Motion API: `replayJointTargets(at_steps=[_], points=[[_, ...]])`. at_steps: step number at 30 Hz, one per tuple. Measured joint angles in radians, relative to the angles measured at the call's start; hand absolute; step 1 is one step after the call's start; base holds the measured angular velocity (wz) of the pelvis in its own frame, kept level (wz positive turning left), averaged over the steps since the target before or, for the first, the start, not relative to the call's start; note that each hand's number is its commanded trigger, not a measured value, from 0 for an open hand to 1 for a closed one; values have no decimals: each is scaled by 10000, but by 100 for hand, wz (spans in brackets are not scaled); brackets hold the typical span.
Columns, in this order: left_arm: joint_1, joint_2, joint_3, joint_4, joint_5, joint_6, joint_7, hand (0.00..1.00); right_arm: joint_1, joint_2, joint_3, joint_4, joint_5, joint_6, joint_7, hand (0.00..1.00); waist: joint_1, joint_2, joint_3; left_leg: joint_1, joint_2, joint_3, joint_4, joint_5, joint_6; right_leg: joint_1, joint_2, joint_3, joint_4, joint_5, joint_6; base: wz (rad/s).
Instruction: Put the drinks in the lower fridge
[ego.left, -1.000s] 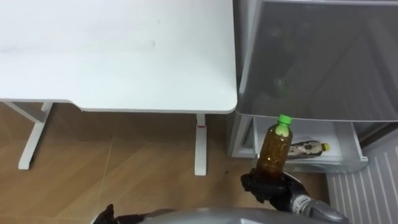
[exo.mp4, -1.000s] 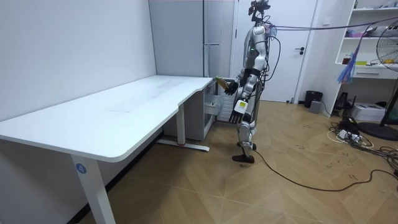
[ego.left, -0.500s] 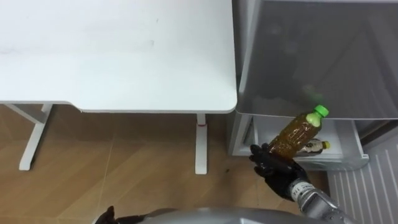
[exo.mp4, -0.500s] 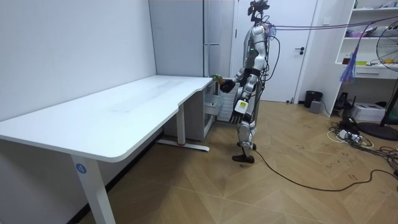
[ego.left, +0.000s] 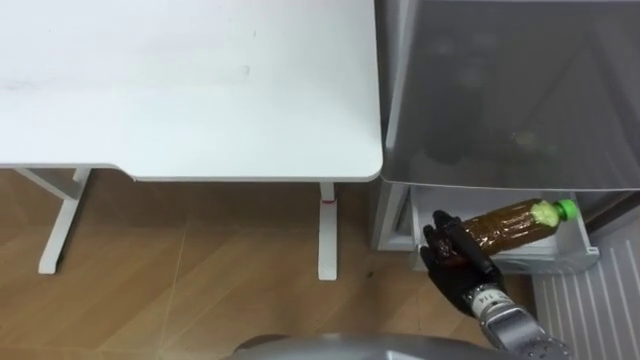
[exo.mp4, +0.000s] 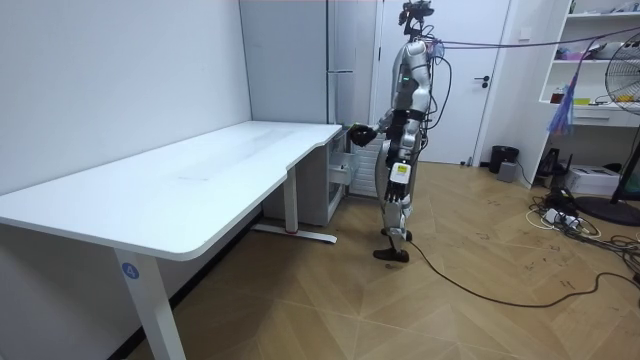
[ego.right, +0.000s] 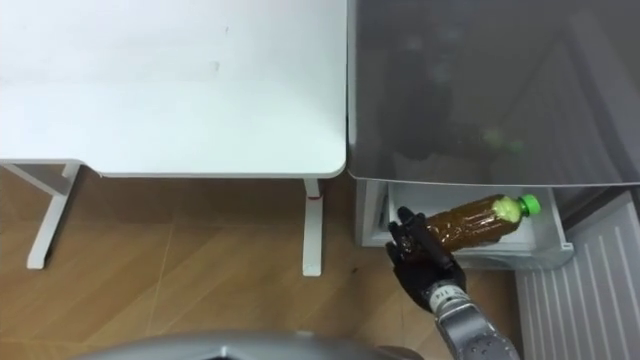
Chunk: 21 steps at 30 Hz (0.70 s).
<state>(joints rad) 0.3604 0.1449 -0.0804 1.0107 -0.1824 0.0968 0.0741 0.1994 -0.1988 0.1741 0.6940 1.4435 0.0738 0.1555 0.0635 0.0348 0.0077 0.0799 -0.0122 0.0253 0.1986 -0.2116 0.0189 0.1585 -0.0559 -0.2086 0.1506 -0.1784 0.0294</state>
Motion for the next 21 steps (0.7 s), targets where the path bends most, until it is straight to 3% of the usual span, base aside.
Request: replayJointTargets(at_steps=[9,21], points=[[29,-139,-7,-9,674,366,-153,0,78,46,10,29,131,-84,0,100,-17,39,-22,-7,-1,-41,53,1,-1,55,-6,-108,-5,-2,2,1],[124,-140,-6,-22,682,439,-454,0,-43,57,-260,1191,141,-84,-5,100,-16,35,-22,0,-47,-82,108,4,0,176,-23,-121,-183,-49,39,1]])
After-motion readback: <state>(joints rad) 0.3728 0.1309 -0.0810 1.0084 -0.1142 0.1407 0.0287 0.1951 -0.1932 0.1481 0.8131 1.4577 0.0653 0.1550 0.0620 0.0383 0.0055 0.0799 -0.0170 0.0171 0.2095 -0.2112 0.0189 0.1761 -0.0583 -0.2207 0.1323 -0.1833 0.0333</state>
